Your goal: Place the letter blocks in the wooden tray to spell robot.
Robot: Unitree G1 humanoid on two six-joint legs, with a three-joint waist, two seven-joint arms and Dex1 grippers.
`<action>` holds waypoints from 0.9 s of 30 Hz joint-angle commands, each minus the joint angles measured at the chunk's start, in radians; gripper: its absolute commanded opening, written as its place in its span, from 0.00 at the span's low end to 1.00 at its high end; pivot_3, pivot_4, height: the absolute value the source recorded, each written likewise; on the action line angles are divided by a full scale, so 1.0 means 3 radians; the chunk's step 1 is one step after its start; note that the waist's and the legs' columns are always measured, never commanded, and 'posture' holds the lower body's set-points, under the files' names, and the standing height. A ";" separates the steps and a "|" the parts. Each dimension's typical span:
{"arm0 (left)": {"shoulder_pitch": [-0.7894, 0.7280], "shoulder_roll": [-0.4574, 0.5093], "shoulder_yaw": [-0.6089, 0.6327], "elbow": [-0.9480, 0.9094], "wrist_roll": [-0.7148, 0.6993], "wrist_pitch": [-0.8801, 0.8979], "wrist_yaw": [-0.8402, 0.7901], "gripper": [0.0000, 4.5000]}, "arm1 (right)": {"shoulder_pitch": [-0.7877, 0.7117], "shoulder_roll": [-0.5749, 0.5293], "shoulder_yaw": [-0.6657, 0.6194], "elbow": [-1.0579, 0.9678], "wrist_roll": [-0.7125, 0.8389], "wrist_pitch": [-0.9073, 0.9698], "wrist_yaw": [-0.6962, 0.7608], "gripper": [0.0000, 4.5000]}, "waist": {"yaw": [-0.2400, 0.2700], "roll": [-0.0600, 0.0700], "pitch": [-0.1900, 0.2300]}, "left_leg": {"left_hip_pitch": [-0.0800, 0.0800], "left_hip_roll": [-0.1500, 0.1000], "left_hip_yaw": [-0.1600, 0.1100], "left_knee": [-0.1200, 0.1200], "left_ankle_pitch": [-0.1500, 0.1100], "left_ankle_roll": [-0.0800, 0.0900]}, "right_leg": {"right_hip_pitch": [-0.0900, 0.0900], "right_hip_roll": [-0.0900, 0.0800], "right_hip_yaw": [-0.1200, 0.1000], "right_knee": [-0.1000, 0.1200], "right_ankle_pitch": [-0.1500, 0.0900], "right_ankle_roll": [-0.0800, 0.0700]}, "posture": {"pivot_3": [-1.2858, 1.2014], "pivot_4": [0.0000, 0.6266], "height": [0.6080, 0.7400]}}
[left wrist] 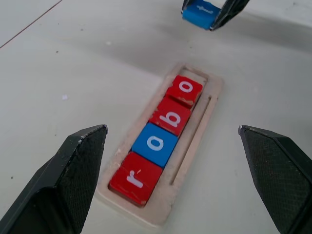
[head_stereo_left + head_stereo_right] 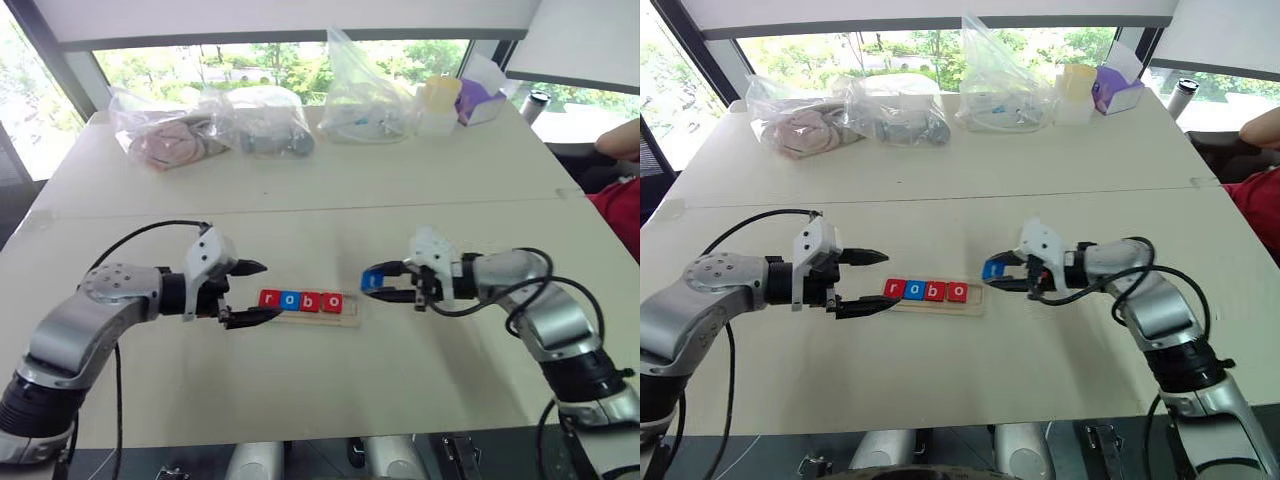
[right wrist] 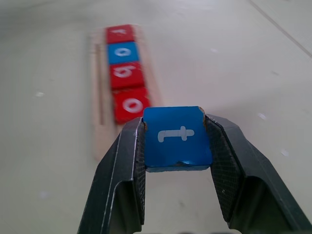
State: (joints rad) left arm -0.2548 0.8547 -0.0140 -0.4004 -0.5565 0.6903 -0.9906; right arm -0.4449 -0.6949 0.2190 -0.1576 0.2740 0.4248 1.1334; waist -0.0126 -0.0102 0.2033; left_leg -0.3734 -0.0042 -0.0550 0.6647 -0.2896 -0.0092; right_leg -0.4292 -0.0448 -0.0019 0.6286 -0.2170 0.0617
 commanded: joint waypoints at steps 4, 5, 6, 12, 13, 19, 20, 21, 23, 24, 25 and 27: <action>0.0022 0.0028 0.0096 -0.0111 -0.0015 -0.0011 0.0031 1.00 | -0.0212 0.0023 0.0267 0.0121 -0.0239 -0.0245 0.0159 0.27 | 0.0005 0.0000 0.0000 | -0.0002 -0.0001 0.0000 0.0000 0.0000 0.0000 | 0.0000 -0.0004 0.0000 -0.0001 0.0000 0.0000 | 0.52 0.24 1.00; 0.0050 0.0023 0.0108 -0.0136 -0.0020 -0.0006 0.0052 1.00 | -0.0228 -0.0007 0.0314 0.0129 -0.0295 -0.0273 0.0197 0.27 | 0.0002 0.0000 0.0000 | -0.0002 -0.0001 0.0000 0.0000 0.0000 0.0000 | 0.0000 -0.0004 0.0000 -0.0001 0.0000 0.0001 | 0.52 0.24 1.00; 0.0070 0.0020 0.0116 -0.0153 -0.0024 -0.0004 0.0067 1.00 | -0.0238 -0.0026 0.0345 0.0136 -0.0332 -0.0294 0.0225 0.27 | 0.0001 0.0000 0.0000 | -0.0002 -0.0001 0.0000 0.0000 0.0000 0.0000 | 0.0000 -0.0004 0.0000 -0.0001 0.0000 0.0001 | 0.52 0.24 1.00; 0.0191 -0.0028 0.0079 -0.0252 -0.0001 -0.0017 0.0180 1.00 | -0.0146 0.0019 0.0438 0.0077 -0.0444 -0.0249 0.0179 0.27 | -0.0002 0.0000 0.0000 | 0.0000 0.0000 -0.0001 0.0000 0.0000 0.0000 | -0.0001 -0.0002 0.0001 0.0002 0.0000 0.0000 | 0.52 0.24 1.00; 0.0187 -0.0029 0.0076 -0.0252 -0.0001 -0.0017 0.0182 1.00 | -0.0141 0.0035 0.0439 0.0082 -0.0460 -0.0239 0.0154 0.27 | -0.0002 0.0000 0.0000 | 0.0000 0.0000 -0.0001 0.0000 0.0000 -0.0001 | -0.0001 -0.0001 0.0000 0.0002 0.0000 0.0000 | 0.52 0.24 1.00; 0.0178 -0.0029 0.0024 -0.0214 0.0051 -0.0057 0.0185 1.00 | -0.0173 0.0147 0.0464 0.0178 -0.0545 -0.0195 0.0017 0.27 | -0.0001 0.0000 0.0000 | 0.0000 -0.0001 -0.0001 0.0000 0.0001 -0.0002 | -0.0001 -0.0001 0.0000 0.0002 0.0001 0.0000 | 0.52 0.24 1.00; 0.0171 -0.0043 0.0015 -0.0218 0.0048 -0.0054 0.0194 1.00 | -0.0176 0.0162 0.0468 0.0193 -0.0560 -0.0197 -0.0005 0.27 | -0.0001 0.0000 0.0000 | 0.0000 -0.0001 -0.0001 0.0000 0.0001 -0.0002 | -0.0001 -0.0001 0.0000 0.0002 0.0001 0.0000 | 0.52 0.24 1.00; 0.0165 -0.0054 0.0010 -0.0222 0.0043 -0.0048 0.0201 1.00 | -0.0177 0.0173 0.0467 0.0202 -0.0570 -0.0198 -0.0015 0.27 | -0.0001 0.0000 0.0000 | 0.0000 -0.0002 0.0000 0.0000 0.0001 -0.0002 | -0.0001 -0.0001 0.0000 0.0002 0.0001 0.0000 | 0.52 0.24 1.00; 0.0158 -0.0065 0.0003 -0.0235 0.0041 -0.0038 0.0207 1.00 | -0.0175 0.0195 0.0458 0.0210 -0.0582 -0.0193 -0.0036 0.27 | -0.0001 0.0000 0.0000 | 0.0000 -0.0001 -0.0001 0.0000 0.0001 -0.0002 | -0.0001 -0.0001 0.0000 0.0002 0.0001 0.0000 | 0.52 0.24 1.00; 0.0158 -0.0065 0.0002 -0.0237 0.0044 -0.0038 0.0207 1.00 | -0.0174 0.0202 0.0457 0.0212 -0.0582 -0.0196 -0.0042 0.27 | -0.0001 0.0000 0.0000 | 0.0000 -0.0001 -0.0001 0.0000 0.0001 -0.0002 | -0.0001 -0.0001 0.0000 0.0002 0.0001 0.0000 | 0.52 0.24 1.00; 0.0159 -0.0066 0.0002 -0.0237 0.0045 -0.0038 0.0206 1.00 | -0.0174 0.0211 0.0454 0.0213 -0.0577 -0.0190 -0.0053 0.27 | -0.0001 0.0000 0.0000 | 0.0000 -0.0001 -0.0001 0.0000 0.0001 -0.0002 | -0.0001 -0.0001 0.0000 0.0002 0.0001 0.0000 | 0.52 0.24 1.00; 0.0157 -0.0066 -0.0002 -0.0229 0.0053 -0.0047 0.0202 1.00 | -0.0177 0.0228 0.0459 0.0216 -0.0574 -0.0182 -0.0068 0.27 | -0.0002 0.0000 0.0000 | 0.0000 -0.0002 -0.0001 0.0000 0.0001 -0.0002 | -0.0001 -0.0001 0.0000 0.0002 0.0001 0.0000 | 0.52 0.24 1.00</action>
State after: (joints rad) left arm -0.1973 0.8361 -0.0201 -0.4476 -0.5443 0.6881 -0.9310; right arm -0.4818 -0.6342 0.3712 -0.0823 0.1001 0.3689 1.1187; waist -0.0131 -0.0103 0.2033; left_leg -0.3735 -0.0046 -0.0552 0.6647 -0.2893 -0.0097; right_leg -0.4296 -0.0452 -0.0019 0.6292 -0.2167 0.0615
